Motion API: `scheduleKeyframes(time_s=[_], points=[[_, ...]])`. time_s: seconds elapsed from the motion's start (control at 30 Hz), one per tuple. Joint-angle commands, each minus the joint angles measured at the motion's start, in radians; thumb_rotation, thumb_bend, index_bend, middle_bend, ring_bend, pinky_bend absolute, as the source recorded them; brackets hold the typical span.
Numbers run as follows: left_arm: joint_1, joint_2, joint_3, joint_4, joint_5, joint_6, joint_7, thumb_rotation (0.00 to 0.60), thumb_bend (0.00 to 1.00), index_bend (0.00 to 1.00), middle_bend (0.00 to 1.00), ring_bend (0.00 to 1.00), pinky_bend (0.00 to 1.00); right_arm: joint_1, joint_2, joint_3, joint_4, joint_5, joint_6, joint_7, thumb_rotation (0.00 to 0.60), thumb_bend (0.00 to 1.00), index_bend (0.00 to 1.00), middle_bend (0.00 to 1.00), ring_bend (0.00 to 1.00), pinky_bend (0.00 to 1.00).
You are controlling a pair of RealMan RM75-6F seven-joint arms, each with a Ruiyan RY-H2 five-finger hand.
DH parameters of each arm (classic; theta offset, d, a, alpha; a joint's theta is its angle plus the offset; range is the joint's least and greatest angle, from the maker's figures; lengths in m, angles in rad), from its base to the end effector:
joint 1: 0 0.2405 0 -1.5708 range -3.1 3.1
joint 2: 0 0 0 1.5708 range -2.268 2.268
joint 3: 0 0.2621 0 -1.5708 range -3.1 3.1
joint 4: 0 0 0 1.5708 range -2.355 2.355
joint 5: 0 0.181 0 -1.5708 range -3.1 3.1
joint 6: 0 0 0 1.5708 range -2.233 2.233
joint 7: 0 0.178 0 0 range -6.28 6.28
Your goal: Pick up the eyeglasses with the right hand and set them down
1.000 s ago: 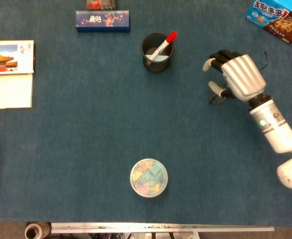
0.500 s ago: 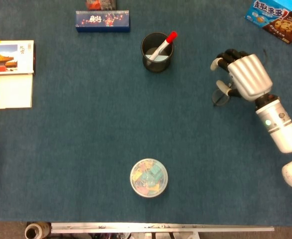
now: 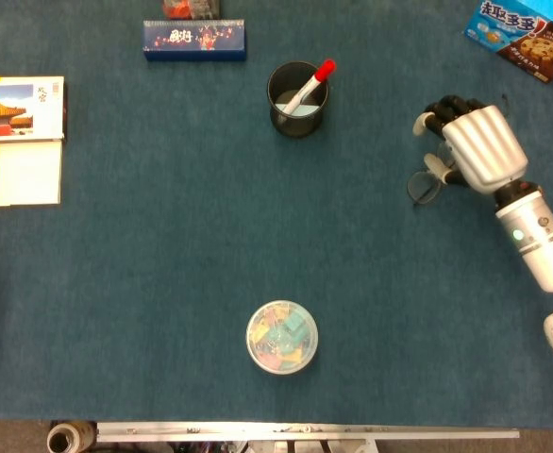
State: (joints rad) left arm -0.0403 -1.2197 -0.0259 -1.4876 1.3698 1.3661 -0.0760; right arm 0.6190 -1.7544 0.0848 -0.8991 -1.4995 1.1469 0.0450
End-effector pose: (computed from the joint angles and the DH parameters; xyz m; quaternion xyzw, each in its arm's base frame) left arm -0.3601 0.1909 0.1525 -0.5513 -0.4852 -0.3278 0.5943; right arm -0.2144 -0.3707 -0.0123 0.7332 -0.3007 0.4072 0.4540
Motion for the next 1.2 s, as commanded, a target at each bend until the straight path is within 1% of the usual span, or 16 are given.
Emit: scheduleKeyframes(time_s=[0.03,0.37,0.57,0.83,1.07,1.2], points=[[0.0,-0.001,0.001,0.001,0.0,-0.001,-0.001,0.6,0.33,0.46,0.4,0.31,0.45,-0.004,-0.008,-0.006,0.016,-0.002,-0.005,0.007,0.6,0.28,0.43,0.4,0.29,0.44],[0.002,-0.001,0.002,0.004,-0.005,-0.005,-0.006,0.6,0.33,0.46,0.4,0.31,0.45,-0.006,-0.046,-0.017,0.083,-0.006,-0.024,0.035,0.6,0.28,0.43,0.4,0.29,0.44],[0.002,-0.002,0.003,0.008,-0.007,-0.01,-0.01,0.6,0.33,0.46,0.4,0.31,0.45,0.0,-0.058,-0.013,0.106,-0.014,-0.016,0.055,0.6,0.28,0.43,0.4,0.29,0.44],[0.001,-0.003,0.003,0.008,-0.003,-0.008,-0.009,0.6,0.33,0.46,0.4,0.31,0.45,-0.007,-0.032,-0.014,0.061,-0.037,0.036,0.037,0.6,0.29,0.43,0.4,0.29,0.44],[0.0,-0.002,0.003,0.004,0.0,-0.007,-0.004,0.6,0.33,0.46,0.4,0.31,0.45,-0.021,0.006,-0.025,0.016,-0.044,0.047,-0.009,0.6,0.32,0.43,0.4,0.29,0.44],[-0.001,-0.001,0.003,0.0,0.002,-0.005,0.0,0.6,0.33,0.46,0.4,0.31,0.45,-0.026,0.026,-0.037,0.0,-0.049,0.037,-0.037,0.6,0.36,0.43,0.4,0.29,0.43]])
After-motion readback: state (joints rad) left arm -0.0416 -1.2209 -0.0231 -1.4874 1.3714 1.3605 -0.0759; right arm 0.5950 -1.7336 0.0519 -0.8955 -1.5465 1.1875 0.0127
